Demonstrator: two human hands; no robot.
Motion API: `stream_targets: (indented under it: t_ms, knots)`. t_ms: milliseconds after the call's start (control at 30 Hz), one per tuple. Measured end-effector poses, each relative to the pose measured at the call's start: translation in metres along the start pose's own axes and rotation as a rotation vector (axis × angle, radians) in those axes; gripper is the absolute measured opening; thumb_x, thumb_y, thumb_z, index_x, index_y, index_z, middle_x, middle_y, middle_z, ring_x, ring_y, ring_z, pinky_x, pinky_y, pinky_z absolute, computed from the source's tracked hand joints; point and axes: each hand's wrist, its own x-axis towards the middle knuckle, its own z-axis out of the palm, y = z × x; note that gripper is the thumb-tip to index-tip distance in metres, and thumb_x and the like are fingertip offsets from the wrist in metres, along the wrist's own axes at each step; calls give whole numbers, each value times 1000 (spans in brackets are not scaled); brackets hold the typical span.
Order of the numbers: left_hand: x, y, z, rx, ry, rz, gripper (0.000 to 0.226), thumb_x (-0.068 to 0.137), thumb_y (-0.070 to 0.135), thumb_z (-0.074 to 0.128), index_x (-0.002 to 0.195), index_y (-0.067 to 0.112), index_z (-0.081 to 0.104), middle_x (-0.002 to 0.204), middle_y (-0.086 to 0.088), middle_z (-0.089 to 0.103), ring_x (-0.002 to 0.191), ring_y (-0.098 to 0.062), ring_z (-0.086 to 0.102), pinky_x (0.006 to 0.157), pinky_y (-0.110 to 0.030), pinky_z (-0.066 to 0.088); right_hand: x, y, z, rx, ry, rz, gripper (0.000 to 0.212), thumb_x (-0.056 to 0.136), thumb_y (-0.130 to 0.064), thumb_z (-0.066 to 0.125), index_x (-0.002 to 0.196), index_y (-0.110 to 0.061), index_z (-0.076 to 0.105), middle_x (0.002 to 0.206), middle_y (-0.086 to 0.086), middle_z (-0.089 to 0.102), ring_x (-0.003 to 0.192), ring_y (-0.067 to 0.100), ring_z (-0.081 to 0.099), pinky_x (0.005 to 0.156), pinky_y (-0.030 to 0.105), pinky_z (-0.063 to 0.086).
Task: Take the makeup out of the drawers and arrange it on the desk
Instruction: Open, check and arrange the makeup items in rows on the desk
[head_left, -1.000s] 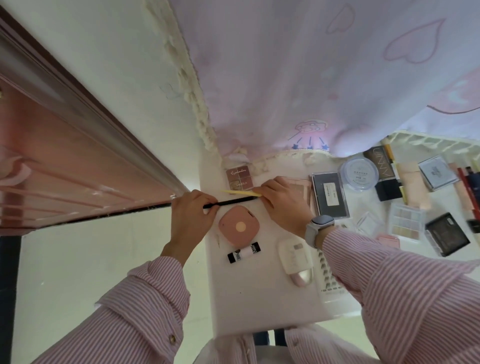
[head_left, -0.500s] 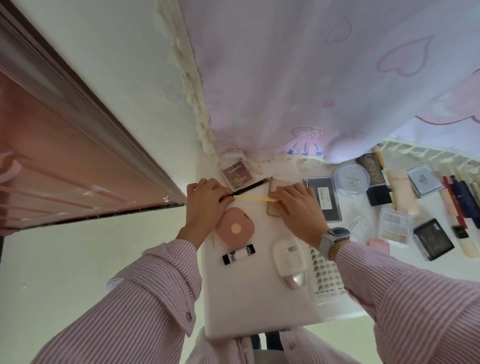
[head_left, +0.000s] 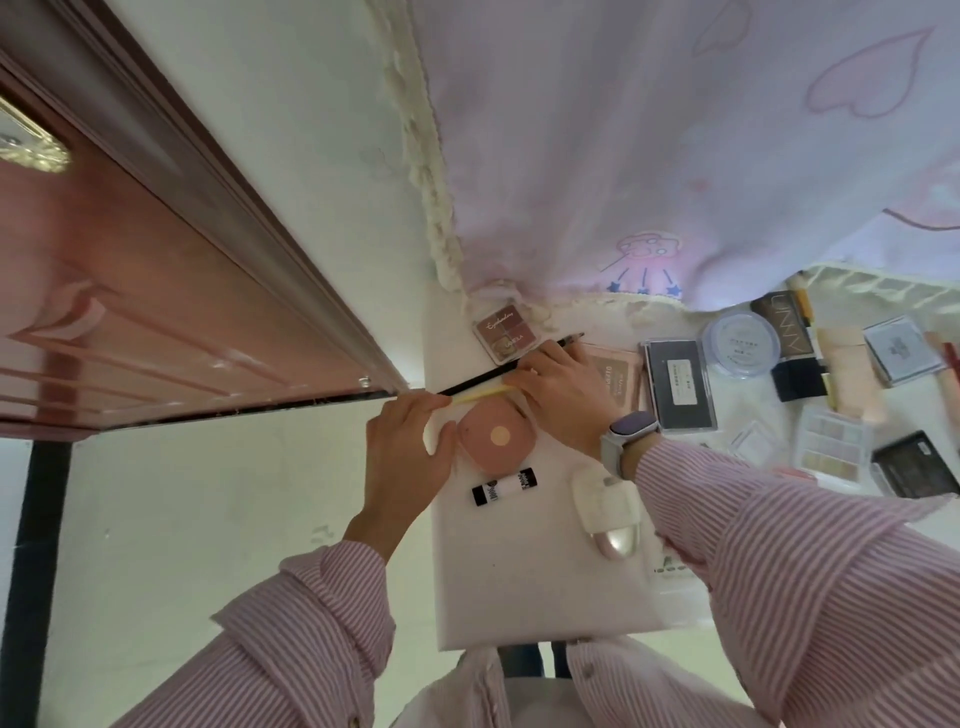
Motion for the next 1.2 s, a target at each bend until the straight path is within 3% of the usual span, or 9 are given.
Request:
stream_targets:
  t_ms: [133, 267, 367, 533, 667, 733, 800, 967, 1200]
  knots:
    - [-8, 10, 2, 62, -102, 57, 44, 79, 41, 45, 112, 18, 62, 116, -1, 59, 105, -20, 53, 86, -32, 37, -10, -1, 2, 25, 26, 23, 40, 57, -1, 78, 93, -16, 70, 91, 2, 68, 85, 25, 62, 74, 31, 34]
    - [-12, 19, 7, 119, -223, 17, 61, 75, 58, 49, 123, 21, 54, 125, 2, 51, 113, -18, 44, 89, -28, 28, -30, 7, -2, -7, 57, 143, 35, 66, -7, 68, 99, -17, 68, 101, 5, 66, 96, 29, 59, 79, 40, 43]
    - [-13, 22, 12, 106, -233, -12, 57, 78, 47, 64, 127, 22, 49, 127, 4, 48, 115, -17, 42, 89, -26, 26, -30, 9, -4, -13, 61, 148, 33, 70, -8, 54, 96, -19, 71, 93, 7, 65, 87, 31, 62, 67, 38, 49]
    - [-11, 20, 8, 132, -236, 10, 54, 81, 44, 62, 129, 23, 49, 129, 5, 49, 116, -17, 41, 85, -23, 21, -14, 1, -3, 77, -21, 97, 51, 47, 12, 72, 94, -8, 69, 86, 15, 62, 75, 36, 61, 55, 37, 52]
    - [-9, 16, 7, 136, -250, 26, 52, 83, 44, 58, 129, 23, 49, 130, 4, 49, 118, -18, 40, 88, -26, 23, -21, -5, -10, 128, 39, 173, 36, 61, 4, 69, 95, -6, 67, 91, 13, 64, 83, 32, 60, 62, 39, 53]
    - [-10, 15, 9, 133, -252, 41, 47, 86, 38, 58, 129, 23, 49, 132, 3, 48, 118, -19, 40, 88, -27, 24, -40, -11, -17, 161, 82, 192, 22, 78, -10, 53, 96, -11, 64, 97, 7, 63, 92, 23, 53, 74, 39, 51]
    - [-13, 16, 10, 134, -236, 77, 41, 87, 39, 50, 125, 23, 53, 130, 2, 49, 114, -21, 43, 85, -30, 27, -70, -17, -24, 195, 59, 138, 23, 84, -24, 44, 101, -17, 58, 102, 3, 63, 96, 18, 53, 83, 39, 50]
    - [-25, 21, 15, 200, -174, 125, 42, 79, 48, 45, 114, 26, 54, 129, 0, 48, 111, -19, 40, 81, -34, 38, -134, -13, -16, 11, -223, -143, 48, 80, -52, 44, 121, -29, 49, 123, 1, 56, 119, 23, 44, 102, 48, 38]
    - [-38, 22, 24, 216, -200, 120, 52, 76, 54, 52, 121, 27, 49, 138, -4, 44, 121, -21, 34, 85, -38, 42, -132, 3, -10, -38, -228, -99, 46, 75, -38, 45, 116, -20, 58, 129, 5, 53, 131, 26, 30, 110, 52, 13]
